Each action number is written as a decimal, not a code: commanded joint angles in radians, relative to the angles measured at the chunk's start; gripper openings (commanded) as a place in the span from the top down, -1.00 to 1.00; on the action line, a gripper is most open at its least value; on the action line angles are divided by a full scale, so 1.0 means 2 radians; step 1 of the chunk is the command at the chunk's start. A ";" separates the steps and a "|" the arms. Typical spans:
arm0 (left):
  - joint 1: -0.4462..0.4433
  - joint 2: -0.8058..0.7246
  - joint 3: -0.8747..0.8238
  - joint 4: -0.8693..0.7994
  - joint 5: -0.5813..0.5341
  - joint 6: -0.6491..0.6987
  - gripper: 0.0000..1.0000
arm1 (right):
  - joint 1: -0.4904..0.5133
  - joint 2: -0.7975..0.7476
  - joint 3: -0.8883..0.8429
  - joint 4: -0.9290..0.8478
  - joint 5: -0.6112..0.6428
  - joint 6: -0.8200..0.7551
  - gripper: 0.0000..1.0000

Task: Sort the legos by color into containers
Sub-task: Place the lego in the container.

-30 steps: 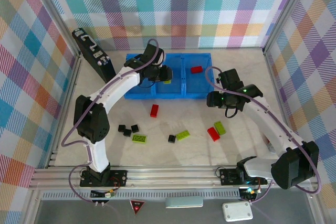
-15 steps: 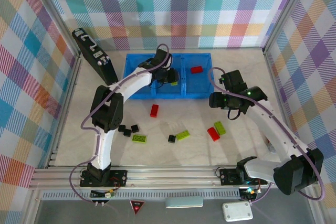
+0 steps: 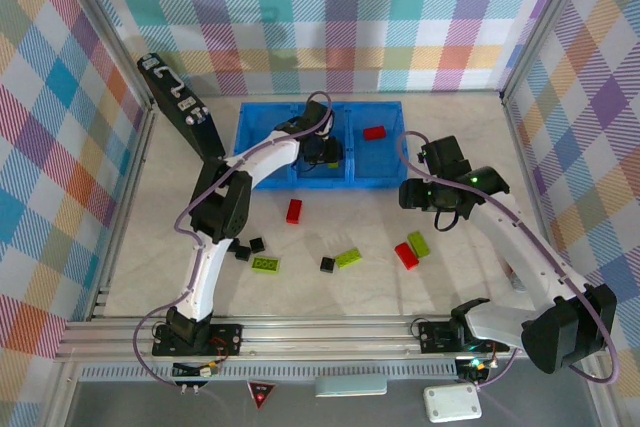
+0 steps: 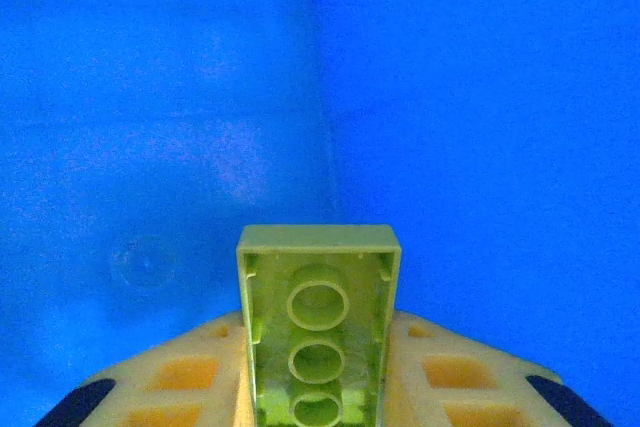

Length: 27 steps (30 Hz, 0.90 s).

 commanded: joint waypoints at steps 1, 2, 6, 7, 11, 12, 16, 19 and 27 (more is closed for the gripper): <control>-0.002 0.016 0.021 0.014 -0.025 0.019 0.40 | -0.001 -0.007 -0.003 -0.008 0.003 0.003 -0.24; -0.002 0.019 0.023 0.016 -0.030 0.021 0.39 | -0.001 -0.008 -0.004 -0.008 0.003 0.004 -0.24; -0.002 0.031 0.031 0.022 -0.044 0.030 0.35 | -0.001 -0.008 -0.006 -0.009 0.002 0.004 -0.24; -0.002 0.034 0.034 0.022 -0.046 0.031 0.34 | -0.001 -0.009 -0.007 -0.010 0.002 0.005 -0.24; -0.001 0.042 0.047 0.017 -0.048 0.032 0.32 | -0.001 -0.010 -0.008 -0.011 0.004 0.005 -0.24; -0.001 0.044 0.048 0.017 -0.048 0.032 0.31 | -0.001 -0.010 -0.008 -0.012 0.006 0.005 -0.24; 0.000 0.045 0.050 0.018 -0.048 0.032 0.27 | -0.001 -0.012 -0.002 -0.018 0.010 0.003 -0.24; 0.002 0.044 0.048 0.017 -0.047 0.029 0.23 | -0.001 -0.015 0.001 -0.022 0.012 0.002 -0.24; 0.002 0.034 0.047 0.018 -0.037 0.027 0.10 | -0.001 -0.018 0.003 -0.023 0.011 0.004 -0.24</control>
